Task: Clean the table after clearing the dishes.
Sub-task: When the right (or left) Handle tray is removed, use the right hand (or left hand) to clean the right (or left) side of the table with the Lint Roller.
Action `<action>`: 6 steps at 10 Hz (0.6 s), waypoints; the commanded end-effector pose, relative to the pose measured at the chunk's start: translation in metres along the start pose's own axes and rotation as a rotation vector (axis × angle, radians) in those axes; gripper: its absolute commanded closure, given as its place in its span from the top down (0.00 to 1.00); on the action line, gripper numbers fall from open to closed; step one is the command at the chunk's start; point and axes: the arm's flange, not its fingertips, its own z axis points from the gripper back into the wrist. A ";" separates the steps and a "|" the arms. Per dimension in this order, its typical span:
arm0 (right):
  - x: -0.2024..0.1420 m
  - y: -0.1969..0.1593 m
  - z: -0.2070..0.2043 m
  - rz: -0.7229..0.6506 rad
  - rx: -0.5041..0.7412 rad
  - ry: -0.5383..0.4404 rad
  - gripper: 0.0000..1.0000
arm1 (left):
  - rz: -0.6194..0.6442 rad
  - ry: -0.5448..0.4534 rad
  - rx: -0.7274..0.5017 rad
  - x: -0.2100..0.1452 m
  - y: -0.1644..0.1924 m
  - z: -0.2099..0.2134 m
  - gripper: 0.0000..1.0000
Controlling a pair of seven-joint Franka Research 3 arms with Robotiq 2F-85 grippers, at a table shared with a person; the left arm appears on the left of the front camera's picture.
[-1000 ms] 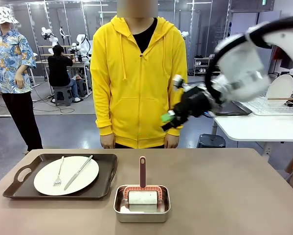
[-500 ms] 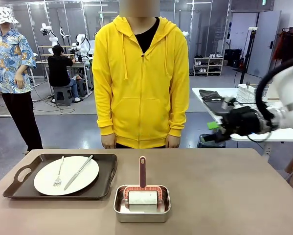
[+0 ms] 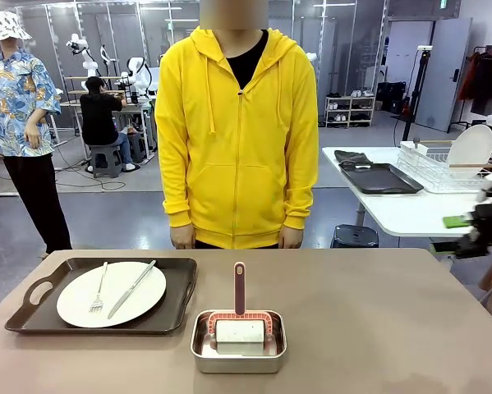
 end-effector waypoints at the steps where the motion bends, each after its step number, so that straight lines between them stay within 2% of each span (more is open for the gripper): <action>1: -0.003 -0.012 0.047 0.033 -0.013 -0.016 1.00 | -0.008 -0.002 -0.003 -0.001 -0.001 0.002 1.00; 3: -0.005 -0.020 0.104 0.046 -0.039 -0.065 1.00 | -0.008 -0.002 -0.003 -0.001 -0.001 0.002 1.00; 6: -0.002 -0.032 0.155 0.010 -0.147 -0.138 1.00 | -0.008 -0.002 -0.003 -0.001 -0.001 0.002 1.00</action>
